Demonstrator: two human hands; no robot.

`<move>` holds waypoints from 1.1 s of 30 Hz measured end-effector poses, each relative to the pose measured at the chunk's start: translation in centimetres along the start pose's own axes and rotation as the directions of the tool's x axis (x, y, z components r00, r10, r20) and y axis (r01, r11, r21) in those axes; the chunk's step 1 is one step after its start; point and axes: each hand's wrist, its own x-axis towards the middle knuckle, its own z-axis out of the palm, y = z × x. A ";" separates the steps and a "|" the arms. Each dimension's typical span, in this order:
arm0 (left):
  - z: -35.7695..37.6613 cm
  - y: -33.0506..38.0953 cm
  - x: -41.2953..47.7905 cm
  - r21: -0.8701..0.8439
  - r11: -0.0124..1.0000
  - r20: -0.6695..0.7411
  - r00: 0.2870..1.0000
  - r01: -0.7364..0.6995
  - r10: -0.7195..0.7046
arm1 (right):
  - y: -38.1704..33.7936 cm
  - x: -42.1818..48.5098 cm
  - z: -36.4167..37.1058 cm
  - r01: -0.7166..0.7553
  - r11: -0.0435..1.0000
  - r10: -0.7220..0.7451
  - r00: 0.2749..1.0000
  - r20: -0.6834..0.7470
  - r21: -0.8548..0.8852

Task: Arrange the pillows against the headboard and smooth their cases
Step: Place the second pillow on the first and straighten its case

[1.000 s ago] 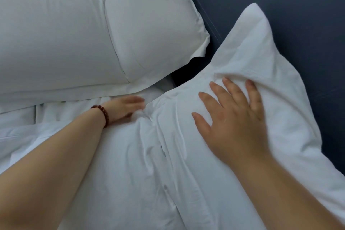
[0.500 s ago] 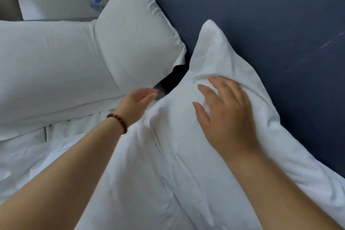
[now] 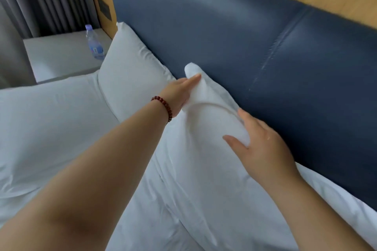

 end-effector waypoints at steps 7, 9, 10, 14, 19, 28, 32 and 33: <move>0.3 2.0 -3.1 -0.099 0.994 -0.102 0.994 -0.038 0.028 | -0.6 -0.2 -0.6 0.025 0.998 -0.009 0.969 0.247 -0.062; 0.3 2.7 -3.1 -0.065 0.998 -0.114 0.993 -0.009 0.002 | -1.1 0.6 -0.9 0.055 0.986 -0.022 0.978 0.205 -0.157; 0.2 3.2 -3.1 -0.050 0.999 -0.115 0.993 0.012 -0.018 | -1.3 1.0 -1.0 0.059 0.985 -0.030 0.983 0.179 -0.160; -0.7 4.8 -1.9 0.030 0.982 -0.219 0.960 0.187 -0.176 | -1.5 0.9 -0.4 -0.027 0.997 0.002 0.947 0.320 0.074; -0.7 5.4 -0.6 0.181 0.948 -0.389 0.904 0.262 -0.176 | -0.7 0.4 -0.6 -0.071 0.991 0.031 0.944 0.330 0.111; -0.5 5.7 0.3 -0.022 0.999 -0.231 0.973 0.025 -0.030 | -0.2 0.2 -1.4 -0.187 0.941 0.084 0.937 0.340 0.282; -0.5 6.7 -0.1 0.224 0.974 -0.281 0.955 -0.037 0.101 | -0.2 3.0 -1.2 -0.185 0.917 0.149 0.981 0.125 0.354; -0.9 6.8 -0.2 0.233 0.972 -0.268 0.958 -0.038 0.102 | -0.4 3.6 -0.8 -0.177 0.921 0.163 0.984 0.071 0.348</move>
